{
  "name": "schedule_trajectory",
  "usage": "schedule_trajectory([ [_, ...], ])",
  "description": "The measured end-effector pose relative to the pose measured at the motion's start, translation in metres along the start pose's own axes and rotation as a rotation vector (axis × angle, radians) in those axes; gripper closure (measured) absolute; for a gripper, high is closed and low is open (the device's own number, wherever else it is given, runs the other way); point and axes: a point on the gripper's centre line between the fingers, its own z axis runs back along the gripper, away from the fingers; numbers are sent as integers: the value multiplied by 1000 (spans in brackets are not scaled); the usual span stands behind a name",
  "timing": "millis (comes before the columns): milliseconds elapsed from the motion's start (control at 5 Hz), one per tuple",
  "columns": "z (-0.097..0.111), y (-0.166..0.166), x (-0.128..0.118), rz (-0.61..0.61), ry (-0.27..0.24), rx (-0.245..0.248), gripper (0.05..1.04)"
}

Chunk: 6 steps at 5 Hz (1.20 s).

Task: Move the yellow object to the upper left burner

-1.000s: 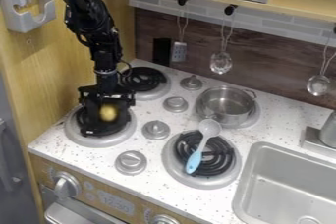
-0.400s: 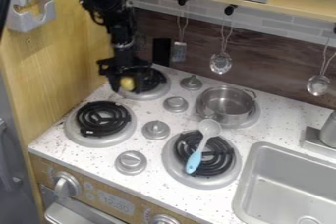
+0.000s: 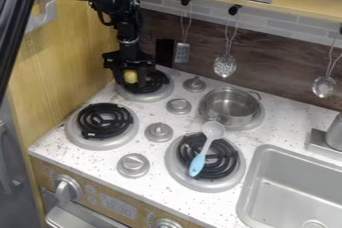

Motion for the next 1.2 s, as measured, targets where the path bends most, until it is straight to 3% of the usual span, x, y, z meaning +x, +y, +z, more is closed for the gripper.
schedule_trajectory([
  [200,-12,2,1,4,-8,16,453],
  [400,-13,2,14,8,-57,19,453],
  [800,-27,-3,26,27,-92,-8,453],
  [1000,-33,-6,26,39,-79,-24,453],
  [1200,-34,-8,25,47,-77,-36,374],
])
